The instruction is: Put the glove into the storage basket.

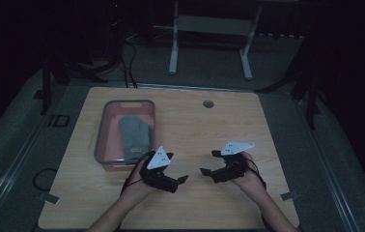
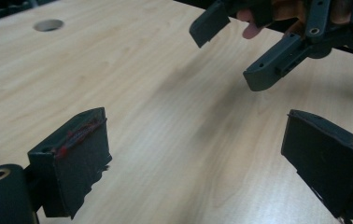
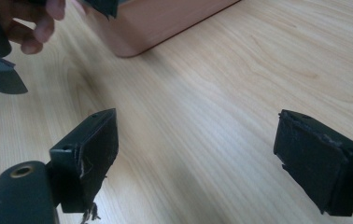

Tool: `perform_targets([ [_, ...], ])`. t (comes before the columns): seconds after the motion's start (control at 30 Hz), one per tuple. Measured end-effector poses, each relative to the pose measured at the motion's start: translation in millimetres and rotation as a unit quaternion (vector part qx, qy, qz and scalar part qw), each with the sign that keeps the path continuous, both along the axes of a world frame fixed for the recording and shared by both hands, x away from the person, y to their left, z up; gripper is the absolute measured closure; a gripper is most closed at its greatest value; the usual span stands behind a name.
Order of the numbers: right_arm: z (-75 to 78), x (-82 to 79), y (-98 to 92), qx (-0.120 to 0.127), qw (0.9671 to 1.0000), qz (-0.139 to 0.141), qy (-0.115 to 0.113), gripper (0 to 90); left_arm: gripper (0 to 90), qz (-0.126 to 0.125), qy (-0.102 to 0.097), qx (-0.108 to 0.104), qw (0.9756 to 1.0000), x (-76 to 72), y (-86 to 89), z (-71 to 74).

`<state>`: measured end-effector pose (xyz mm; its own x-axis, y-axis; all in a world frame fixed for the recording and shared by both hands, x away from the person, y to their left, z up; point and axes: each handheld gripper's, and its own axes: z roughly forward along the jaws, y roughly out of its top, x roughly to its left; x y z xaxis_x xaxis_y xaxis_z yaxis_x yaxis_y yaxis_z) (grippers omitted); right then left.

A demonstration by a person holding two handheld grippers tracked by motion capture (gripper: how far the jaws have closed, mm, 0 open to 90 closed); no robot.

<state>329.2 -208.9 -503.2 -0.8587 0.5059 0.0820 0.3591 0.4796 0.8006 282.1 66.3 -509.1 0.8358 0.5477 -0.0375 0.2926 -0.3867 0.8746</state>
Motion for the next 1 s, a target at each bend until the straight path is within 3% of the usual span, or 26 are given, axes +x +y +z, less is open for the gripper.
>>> perform_targets([
  [0.1, -7.6, -4.5, -7.5, -0.004, 1.0, 0.003, 0.003, 13.8, 7.9, -0.013, 0.006, 0.004, 0.9999, -3.8, -5.9, -9.5],
  [0.17, -14.0, -11.6, -14.7, -0.007, 0.9996, -0.005, 0.025, 15.5, 7.9, -0.025, 0.006, 0.005, 0.9996, -6.3, -9.4, -15.6],
  [0.5, -37.6, -28.9, -40.1, -0.028, 0.9995, 0.007, 0.009, 14.2, 7.9, -0.045, 0.011, 0.023, 0.9986, -13.7, -18.8, -34.1],
  [0.63, -44.5, -33.4, -53.0, -0.018, 0.9998, -0.001, 0.005, 14.2, 7.9, -0.049, 0.001, 0.034, 0.9982, -15.9, -21.2, -36.5],
  [0.8, -48.8, -39.4, -64.9, -0.012, 0.9998, -0.009, -0.016, 14.3, 7.9, -0.047, -0.003, 0.015, 0.9988, -16.8, -19.1, -36.6],
  [1.0, -51.5, -37.8, -68.4, -0.01, 0.9997, -0.018, -0.015, 14.3, 7.9, -0.043, -0.006, 0.012, 0.999, -17.3, -15.7, -37.2],
])
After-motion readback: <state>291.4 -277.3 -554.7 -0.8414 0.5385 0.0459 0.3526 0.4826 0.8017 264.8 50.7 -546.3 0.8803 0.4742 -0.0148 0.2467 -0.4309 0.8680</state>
